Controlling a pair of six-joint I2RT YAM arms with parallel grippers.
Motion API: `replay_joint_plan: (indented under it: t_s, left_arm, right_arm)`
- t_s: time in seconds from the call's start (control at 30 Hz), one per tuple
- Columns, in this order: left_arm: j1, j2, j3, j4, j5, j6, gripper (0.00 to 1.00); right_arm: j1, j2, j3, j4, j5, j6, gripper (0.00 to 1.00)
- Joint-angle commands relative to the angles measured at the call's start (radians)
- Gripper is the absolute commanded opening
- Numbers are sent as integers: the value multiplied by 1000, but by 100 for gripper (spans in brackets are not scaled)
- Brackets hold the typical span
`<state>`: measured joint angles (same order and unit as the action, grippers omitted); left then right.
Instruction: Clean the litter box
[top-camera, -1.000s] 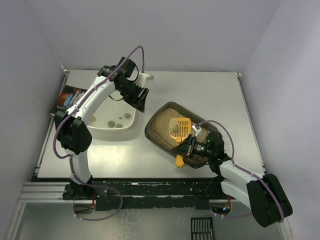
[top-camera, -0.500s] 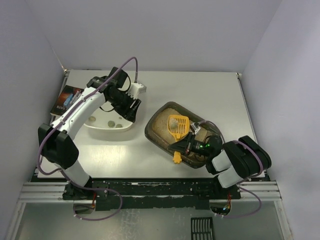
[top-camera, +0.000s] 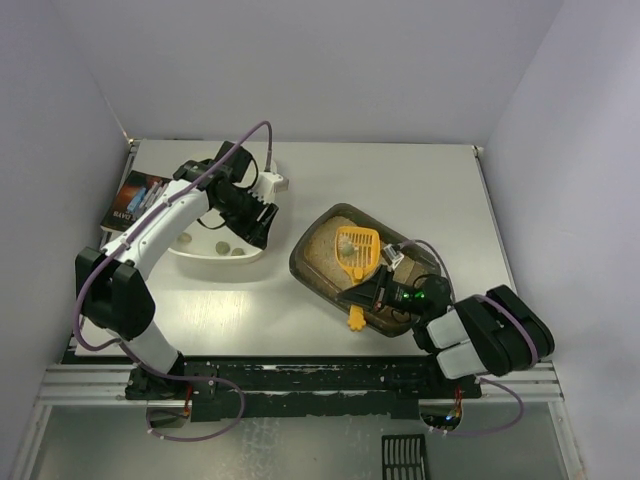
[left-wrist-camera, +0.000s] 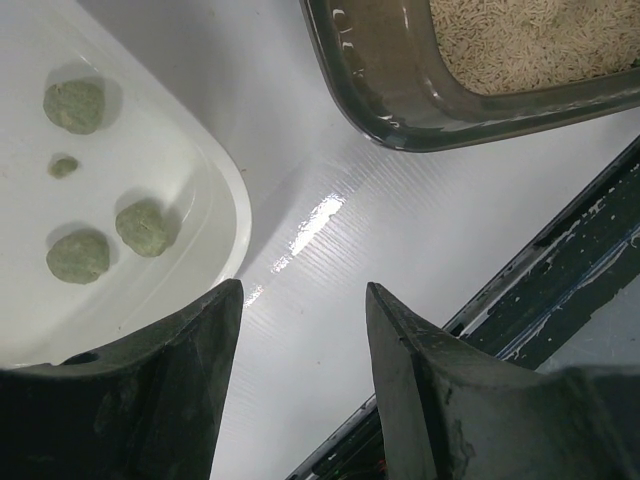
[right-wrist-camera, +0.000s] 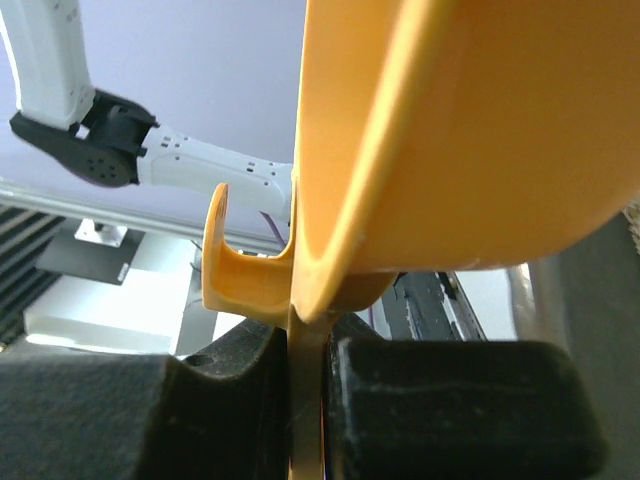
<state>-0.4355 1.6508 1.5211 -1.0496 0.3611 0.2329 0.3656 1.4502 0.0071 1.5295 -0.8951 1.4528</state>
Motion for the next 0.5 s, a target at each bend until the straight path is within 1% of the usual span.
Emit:
replay_joint_plan:
  t_s: [0.0, 0.07, 0.1, 0.17, 0.2, 0.3, 0.4, 0.47]
  left_arm:
    - [6, -36, -25, 45, -35, 14, 63]
    - [6, -33, -27, 46, -47, 14, 63]
    - [6, -34, -27, 48, -51, 13, 63]
    - [6, -33, -26, 50, -55, 13, 63]
    - [6, -33, -24, 48, -55, 13, 63]
    - [7, -33, -25, 47, -55, 14, 63]
    - [7, -32, -32, 50, -56, 14, 63]
    - [7, -25, -28, 48, -56, 13, 63]
  right_arm:
    - [7, -100, -50, 220, 5, -69, 0]
    - [17, -149, -41, 138, -7, -121, 0]
    - [17, -172, -38, 77, -6, -184, 0]
    - [18, -226, -26, -90, 9, -292, 0]
    - [25, -244, -18, -124, 12, -310, 0]
    - [27, -282, -1, -139, 0, -306, 0]
    - [27, -340, 12, -287, 38, -383, 0]
    - [27, -360, 14, -321, 43, -383, 0]
